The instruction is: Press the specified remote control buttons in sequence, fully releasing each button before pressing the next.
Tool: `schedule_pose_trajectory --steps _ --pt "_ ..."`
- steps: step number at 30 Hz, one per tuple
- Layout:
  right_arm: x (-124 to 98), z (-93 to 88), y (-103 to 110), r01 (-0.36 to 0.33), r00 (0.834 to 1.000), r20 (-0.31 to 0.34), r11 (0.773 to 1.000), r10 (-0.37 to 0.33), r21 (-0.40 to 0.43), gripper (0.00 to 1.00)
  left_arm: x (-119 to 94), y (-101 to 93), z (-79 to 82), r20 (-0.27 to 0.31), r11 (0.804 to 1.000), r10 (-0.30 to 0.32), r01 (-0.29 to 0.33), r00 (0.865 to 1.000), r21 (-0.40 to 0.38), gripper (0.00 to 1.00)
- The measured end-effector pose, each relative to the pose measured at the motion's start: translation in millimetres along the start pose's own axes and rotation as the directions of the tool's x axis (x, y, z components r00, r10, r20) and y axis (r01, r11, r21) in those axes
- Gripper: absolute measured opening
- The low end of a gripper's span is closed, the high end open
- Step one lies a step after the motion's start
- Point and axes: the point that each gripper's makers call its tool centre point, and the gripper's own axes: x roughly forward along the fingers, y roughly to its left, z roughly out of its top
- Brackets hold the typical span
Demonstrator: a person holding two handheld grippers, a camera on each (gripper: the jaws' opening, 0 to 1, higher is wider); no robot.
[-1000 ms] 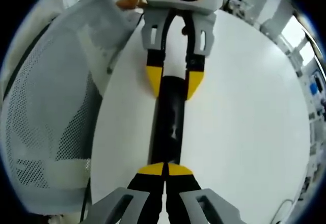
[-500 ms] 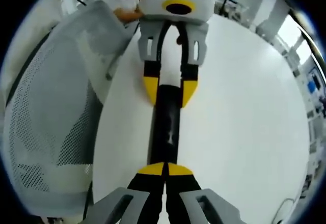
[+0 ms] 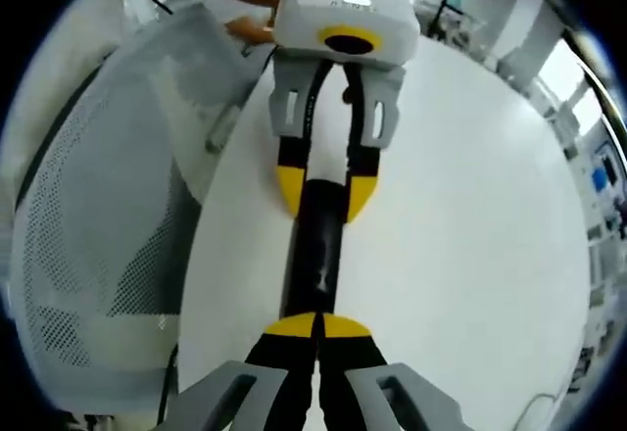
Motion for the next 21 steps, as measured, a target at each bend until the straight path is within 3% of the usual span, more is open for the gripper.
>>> schedule_pose_trajectory --steps 21 --pt "2.4 6.4 0.1 -0.017 1.000 -0.021 0.999 0.016 -0.039 0.00 -1.0 0.5 1.2 0.008 1.000 0.006 -0.006 1.000 -0.007 0.24"
